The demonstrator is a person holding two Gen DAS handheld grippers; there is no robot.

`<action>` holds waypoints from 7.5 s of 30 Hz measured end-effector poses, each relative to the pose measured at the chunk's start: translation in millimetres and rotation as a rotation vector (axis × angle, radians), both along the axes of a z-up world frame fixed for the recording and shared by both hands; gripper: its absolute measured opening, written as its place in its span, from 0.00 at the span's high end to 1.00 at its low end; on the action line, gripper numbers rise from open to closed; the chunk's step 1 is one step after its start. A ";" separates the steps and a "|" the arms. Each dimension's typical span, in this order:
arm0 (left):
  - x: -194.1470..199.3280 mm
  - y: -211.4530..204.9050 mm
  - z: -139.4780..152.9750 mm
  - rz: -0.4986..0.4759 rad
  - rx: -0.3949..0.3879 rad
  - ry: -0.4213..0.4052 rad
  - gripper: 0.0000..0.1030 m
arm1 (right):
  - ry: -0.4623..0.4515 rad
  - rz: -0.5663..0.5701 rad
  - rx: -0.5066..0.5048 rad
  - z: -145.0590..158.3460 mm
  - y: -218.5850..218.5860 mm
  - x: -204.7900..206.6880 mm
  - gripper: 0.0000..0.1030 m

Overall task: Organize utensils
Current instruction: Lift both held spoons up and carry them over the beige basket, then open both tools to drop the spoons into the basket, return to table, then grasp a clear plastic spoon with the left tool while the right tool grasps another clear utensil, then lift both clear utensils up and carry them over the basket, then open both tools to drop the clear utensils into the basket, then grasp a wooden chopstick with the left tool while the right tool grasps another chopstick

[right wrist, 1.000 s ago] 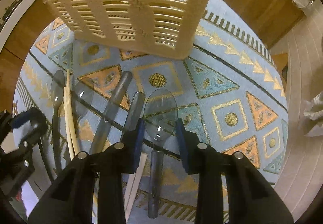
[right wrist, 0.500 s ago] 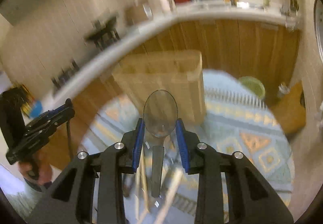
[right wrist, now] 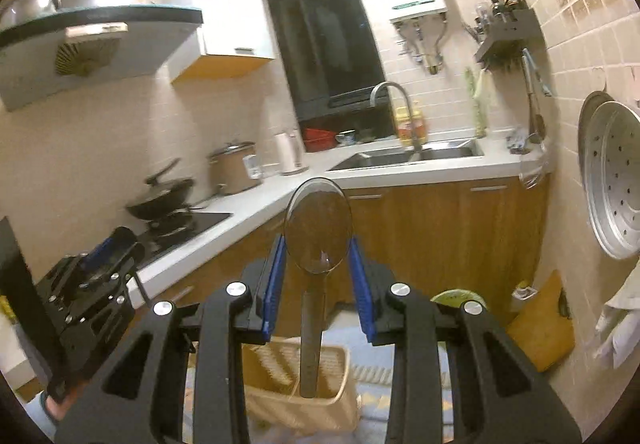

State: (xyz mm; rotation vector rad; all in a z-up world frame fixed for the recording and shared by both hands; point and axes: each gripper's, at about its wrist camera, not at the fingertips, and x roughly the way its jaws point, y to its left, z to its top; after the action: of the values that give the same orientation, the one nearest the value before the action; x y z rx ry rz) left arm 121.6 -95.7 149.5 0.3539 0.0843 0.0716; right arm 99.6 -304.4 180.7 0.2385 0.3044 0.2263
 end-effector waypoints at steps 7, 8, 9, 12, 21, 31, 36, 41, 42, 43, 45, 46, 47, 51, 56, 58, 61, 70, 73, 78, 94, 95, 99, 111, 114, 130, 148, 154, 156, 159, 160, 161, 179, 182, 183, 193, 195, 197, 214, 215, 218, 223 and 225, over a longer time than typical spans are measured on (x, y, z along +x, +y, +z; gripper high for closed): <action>34.8 -8.9 -49.9 0.040 0.085 0.032 0.67 | 0.018 -0.055 -0.109 -43.4 31.7 36.5 0.72; 34.6 -8.0 -56.2 0.042 0.096 0.034 0.67 | 0.020 -0.061 -0.124 -48.7 35.7 37.8 0.72; 35.4 -8.7 -61.2 0.045 0.105 0.037 0.67 | 0.023 -0.064 -0.140 -54.7 41.5 39.6 0.72; 34.3 -4.5 -70.9 0.027 0.085 0.063 0.66 | 0.030 -0.068 -0.159 -70.1 49.1 41.9 0.71; 6.9 29.7 -65.4 -0.129 -0.125 0.203 0.40 | 0.073 -0.025 -0.121 -76.7 37.6 22.8 0.39; -53.5 79.4 -21.5 -0.312 -0.343 0.413 0.40 | 0.127 0.042 -0.132 -32.0 23.6 -42.1 0.39; -58.4 94.9 -34.7 -0.350 -0.436 0.632 0.42 | 0.266 0.072 -0.161 -29.2 18.9 -63.9 0.39; -57.6 88.4 -97.3 -0.307 -0.375 0.850 0.42 | 0.544 0.132 -0.173 -72.7 19.7 -57.6 0.39; -56.8 85.7 -110.6 -0.294 -0.357 0.883 0.42 | 0.599 0.157 -0.165 -83.6 20.7 -53.6 0.40; -55.4 83.2 -123.8 -0.282 -0.343 0.922 0.42 | 0.664 0.189 -0.154 -97.0 22.7 -49.9 0.43; -49.5 76.3 -158.2 -0.274 -0.334 1.039 0.43 | 0.795 0.232 -0.150 -129.1 27.8 -45.2 0.46; -46.6 72.7 -172.7 -0.263 -0.333 1.086 0.45 | 0.823 0.237 -0.156 -138.7 28.7 -45.0 0.46; -43.7 70.9 -182.3 -0.259 -0.332 1.115 0.48 | 0.850 0.241 -0.163 -149.4 29.7 -45.1 0.46; -39.2 54.7 -205.8 -0.223 -0.290 1.126 0.56 | 0.922 0.262 -0.140 -173.8 31.2 -44.1 0.47; -40.2 33.4 -212.7 -0.168 -0.169 1.049 0.55 | 1.016 0.272 -0.173 -198.6 42.3 -37.0 0.58; -42.0 28.5 -214.4 -0.158 -0.130 1.029 0.55 | 1.042 0.288 -0.168 -205.7 47.8 -35.6 0.59; -44.6 27.2 -217.5 -0.170 -0.118 1.006 0.54 | 1.048 0.289 -0.162 -212.0 50.3 -31.7 0.59; -47.8 36.2 -216.2 -0.211 -0.080 1.004 0.86 | 1.055 0.259 -0.204 -217.8 73.4 -4.2 0.65; -38.2 53.0 -207.1 -0.259 -0.112 1.046 0.90 | 1.072 0.247 -0.215 -223.8 75.4 2.5 0.69; -26.9 62.4 -204.5 -0.284 -0.141 1.124 0.87 | 1.076 0.227 -0.299 -225.3 93.7 10.7 0.70; -14.1 36.6 -205.6 -0.247 -0.039 1.157 0.91 | 1.068 0.201 -0.384 -229.9 127.8 11.7 0.90; -15.9 41.7 -203.5 -0.258 -0.079 1.145 0.91 | 1.063 0.211 -0.367 -228.6 126.8 10.0 0.90; -32.0 60.2 -189.3 -0.280 -0.158 1.081 0.91 | 1.013 0.237 -0.304 -215.8 113.3 -4.9 0.90; -87.0 49.2 -114.5 -0.356 -0.193 0.751 0.91 | 0.606 0.352 -0.160 -156.1 82.5 -85.6 0.90; -89.2 43.0 -97.2 -0.354 -0.221 0.688 0.91 | 0.530 0.368 -0.127 -136.2 82.9 -98.0 0.90; -52.0 41.3 17.7 -0.420 -0.494 0.227 0.91 | 0.170 0.269 0.037 -15.2 71.3 -35.8 0.90; 58.1 1.7 -64.5 -0.344 -0.628 0.200 0.91 | 0.042 -0.053 -0.174 -47.1 54.7 69.8 0.90; 55.5 -7.0 -75.3 -0.327 -0.580 0.194 0.91 | 0.011 -0.061 -0.196 -66.5 60.3 70.8 0.90; 54.7 -5.7 -77.7 -0.324 -0.578 0.203 0.91 | 0.005 -0.050 -0.194 -69.7 62.0 68.0 0.90; 52.9 0.5 -82.1 -0.335 -0.588 0.228 0.90 | -0.019 -0.052 -0.194 -70.7 59.9 58.0 0.90; 50.3 3.9 -82.4 -0.340 -0.592 0.237 0.90 | -0.019 -0.048 -0.201 -71.0 60.7 54.3 0.90; 47.8 6.4 -84.3 -0.346 -0.595 0.242 0.87 | -0.013 -0.033 -0.208 -70.8 61.1 50.2 0.89; -62.9 96.8 -24.6 -0.359 -0.577 0.456 0.58 | 0.068 0.060 -0.278 -23.7 56.7 -67.4 0.65; -70.2 98.2 -35.8 -0.360 -0.560 0.573 0.58 | 0.140 0.102 -0.284 -29.5 59.3 -76.9 0.65; -70.2 97.0 -41.9 -0.367 -0.558 0.616 0.58 | 0.172 0.117 -0.289 -33.0 60.9 -78.5 0.65; -63.2 97.3 -146.2 -0.386 -0.604 0.973 0.60 | 0.607 0.359 -0.343 -135.6 97.5 -62.6 0.65; -63.1 100.1 -163.3 -0.391 -0.637 1.014 0.60 | 0.645 0.409 -0.365 -158.4 106.2 -59.0 0.65; -60.4 100.4 -176.8 -0.388 -0.655 1.046 0.63 | 0.702 0.467 -0.374 -181.8 117.5 -55.0 0.66; -26.5 77.8 -227.4 -0.409 -0.819 1.175 0.68 | 0.764 0.528 -0.425 -221.9 145.3 -40.5 0.93; -26.6 75.5 -226.6 -0.407 -0.812 1.173 0.68 | 0.764 0.523 -0.433 -222.8 146.1 -40.7 0.93; -27.3 73.0 -225.2 -0.399 -0.799 1.168 0.68 | 0.764 0.505 -0.426 -221.9 144.4 -41.9 0.95; -27.5 62.0 -222.2 -0.377 -0.752 1.151 0.68 | 0.748 0.447 -0.346 -208.4 119.9 -42.7 0.96; -27.7 55.5 -219.9 -0.364 -0.722 1.140 0.68 | 0.744 0.432 -0.316 -203.6 107.6 -43.8 0.96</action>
State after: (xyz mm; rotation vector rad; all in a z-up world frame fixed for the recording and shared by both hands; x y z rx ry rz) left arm 93.9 -40.1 -70.4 -0.3569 1.1394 -0.5235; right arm 55.7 -196.9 -22.9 -0.0726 1.1247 0.5084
